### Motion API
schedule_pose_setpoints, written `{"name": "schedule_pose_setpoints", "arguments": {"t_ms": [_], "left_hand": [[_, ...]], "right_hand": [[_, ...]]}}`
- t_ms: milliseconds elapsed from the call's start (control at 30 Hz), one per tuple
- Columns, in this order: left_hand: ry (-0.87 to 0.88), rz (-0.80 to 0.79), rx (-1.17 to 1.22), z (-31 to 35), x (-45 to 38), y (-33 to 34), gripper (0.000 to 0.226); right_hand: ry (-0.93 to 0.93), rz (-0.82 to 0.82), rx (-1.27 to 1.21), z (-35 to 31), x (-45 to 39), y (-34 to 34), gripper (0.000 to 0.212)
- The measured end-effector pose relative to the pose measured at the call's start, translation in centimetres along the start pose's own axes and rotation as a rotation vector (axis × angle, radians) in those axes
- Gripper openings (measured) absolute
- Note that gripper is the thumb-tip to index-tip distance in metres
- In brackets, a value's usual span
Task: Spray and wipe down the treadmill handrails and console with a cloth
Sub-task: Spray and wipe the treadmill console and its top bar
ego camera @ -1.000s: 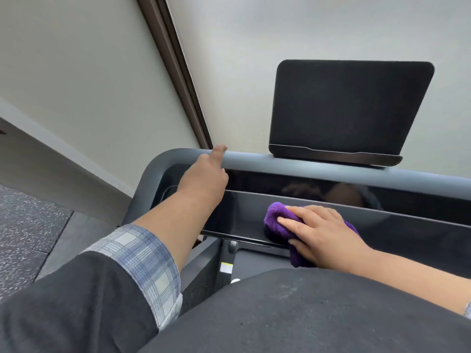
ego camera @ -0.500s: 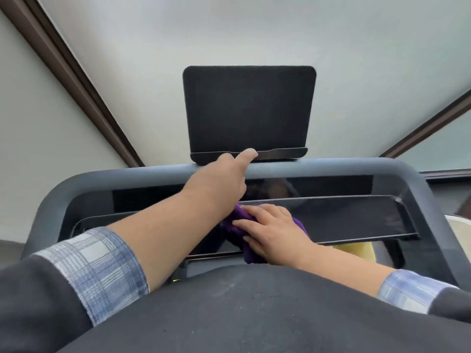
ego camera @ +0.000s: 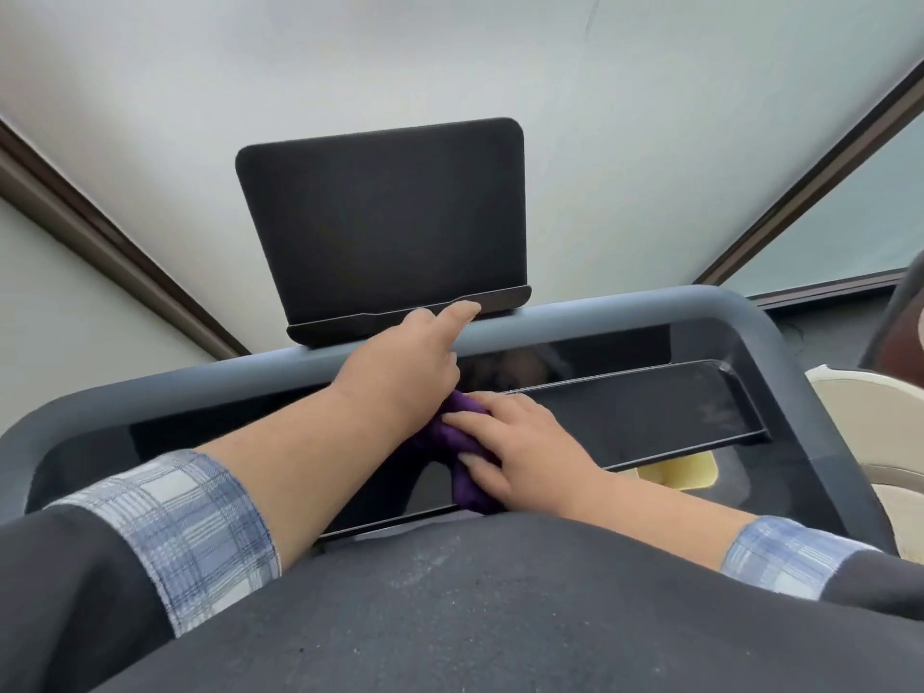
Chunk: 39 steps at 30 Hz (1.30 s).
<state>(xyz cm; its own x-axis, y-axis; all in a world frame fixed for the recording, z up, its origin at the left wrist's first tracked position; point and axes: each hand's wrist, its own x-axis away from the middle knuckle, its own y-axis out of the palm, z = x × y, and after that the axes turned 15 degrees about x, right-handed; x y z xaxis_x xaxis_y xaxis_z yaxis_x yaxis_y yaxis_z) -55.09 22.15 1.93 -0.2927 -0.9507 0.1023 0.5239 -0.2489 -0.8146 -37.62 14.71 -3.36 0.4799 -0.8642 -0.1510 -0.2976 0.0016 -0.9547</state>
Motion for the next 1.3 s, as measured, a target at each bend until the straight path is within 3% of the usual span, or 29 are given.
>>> {"name": "schedule_pose_setpoints", "arguments": {"t_ms": [167, 267, 367, 533, 767, 1000, 1300], "left_hand": [[-0.036, 0.090, 0.137, -0.1, 1.8, 0.2, 0.063], [0.004, 0.146, 0.183, 0.7, 2.9, 2.0, 0.065], [-0.055, 0.116, 0.250, 2.4, 3.2, 3.4, 0.064], [-0.052, 0.158, 0.214, 4.3, 3.0, 4.8, 0.066], [-0.097, 0.220, 0.264, 4.2, 4.5, 5.4, 0.072], [-0.102, 0.252, 0.278, 4.7, 5.4, 5.8, 0.071], [-0.219, 0.339, 0.259, 2.1, 8.8, 4.2, 0.069]], "right_hand": [[0.428, 0.284, -0.262, 6.0, 1.6, -3.4, 0.042], [0.660, 0.338, -0.275, 10.2, 2.3, -4.9, 0.041], [0.735, 0.304, -0.198, 13.7, 2.2, -5.7, 0.047], [0.625, -0.106, 0.239, 16.2, 0.2, -4.6, 0.077], [0.453, -0.155, 0.356, 14.6, -1.4, -2.7, 0.087], [0.028, -0.254, 0.400, 6.8, -4.1, 0.6, 0.099], [0.192, -0.220, 0.408, 9.3, -2.2, -0.4, 0.106]]}}
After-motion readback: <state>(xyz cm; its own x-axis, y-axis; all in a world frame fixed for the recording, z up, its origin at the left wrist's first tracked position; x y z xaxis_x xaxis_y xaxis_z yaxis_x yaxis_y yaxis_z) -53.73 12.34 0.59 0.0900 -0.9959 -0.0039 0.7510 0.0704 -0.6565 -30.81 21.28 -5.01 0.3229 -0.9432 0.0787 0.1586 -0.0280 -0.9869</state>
